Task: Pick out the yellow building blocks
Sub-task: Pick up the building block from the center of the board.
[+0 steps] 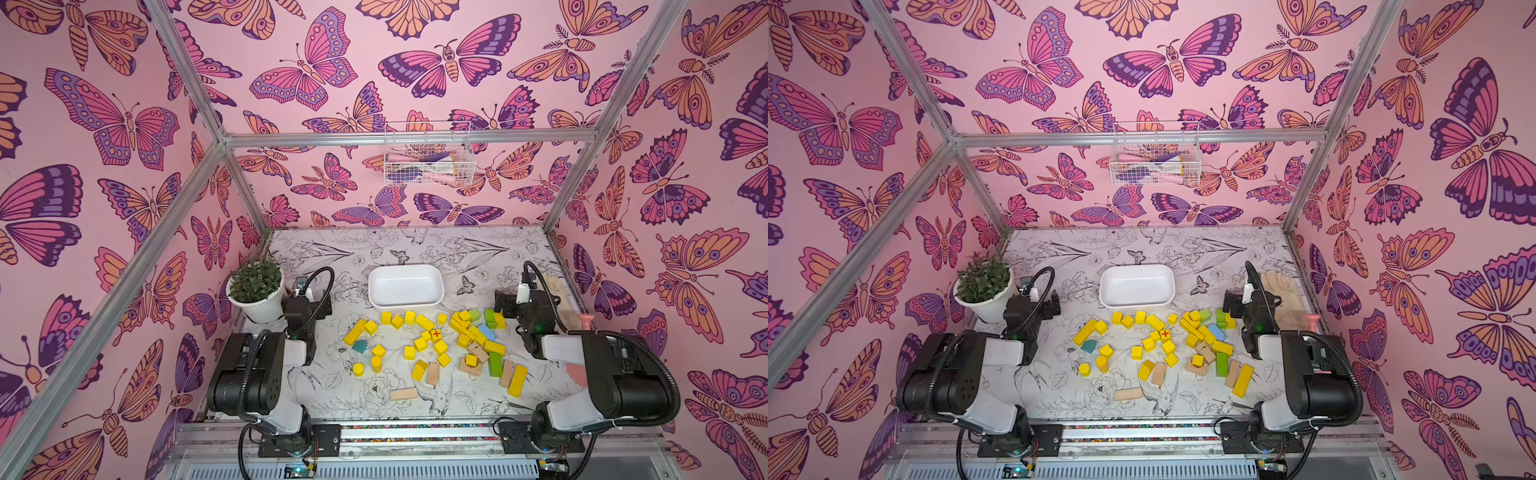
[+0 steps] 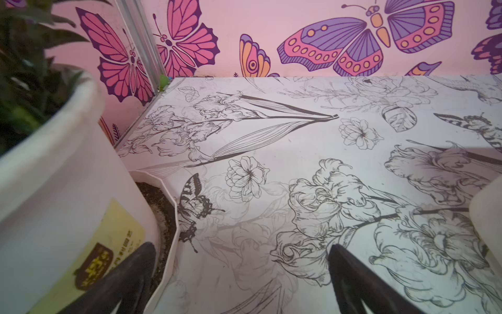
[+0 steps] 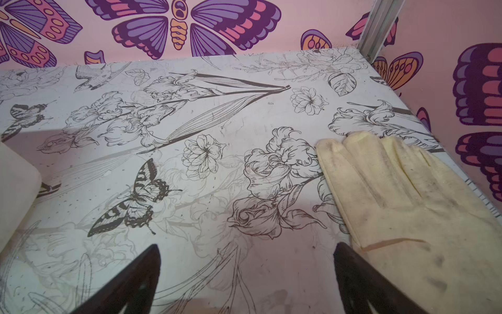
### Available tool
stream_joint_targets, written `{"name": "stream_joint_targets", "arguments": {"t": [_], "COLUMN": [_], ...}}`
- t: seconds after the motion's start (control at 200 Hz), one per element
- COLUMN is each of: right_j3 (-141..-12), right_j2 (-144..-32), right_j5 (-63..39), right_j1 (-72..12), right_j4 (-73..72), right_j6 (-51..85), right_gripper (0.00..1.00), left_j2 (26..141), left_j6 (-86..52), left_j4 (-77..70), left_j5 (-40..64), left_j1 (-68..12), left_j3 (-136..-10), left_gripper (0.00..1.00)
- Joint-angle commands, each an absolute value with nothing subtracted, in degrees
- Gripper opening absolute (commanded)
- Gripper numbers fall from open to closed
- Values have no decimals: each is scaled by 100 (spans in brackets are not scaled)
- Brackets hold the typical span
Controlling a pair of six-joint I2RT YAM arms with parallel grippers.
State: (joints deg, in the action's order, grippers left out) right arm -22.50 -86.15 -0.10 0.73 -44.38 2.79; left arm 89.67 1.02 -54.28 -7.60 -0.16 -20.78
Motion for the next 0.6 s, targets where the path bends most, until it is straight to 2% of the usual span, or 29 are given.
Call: {"name": "stream_joint_targets", "arguments": {"t": [0.0, 0.596], "right_j3": [-2344, -2351], "right_j2": [-8620, -8620], "right_j5": [-61, -59], "right_j1": [110, 112], "right_j4": [-4553, -4553], "right_j6": [308, 308], "right_gripper": [99, 99], "left_j2": [8885, 8889], "left_j6": [174, 152], "left_j4": [-5370, -5328], "left_j5": [-320, -302], "left_j1": [-44, -26], "left_j3": [-2048, -2065], "left_gripper": [100, 100]}}
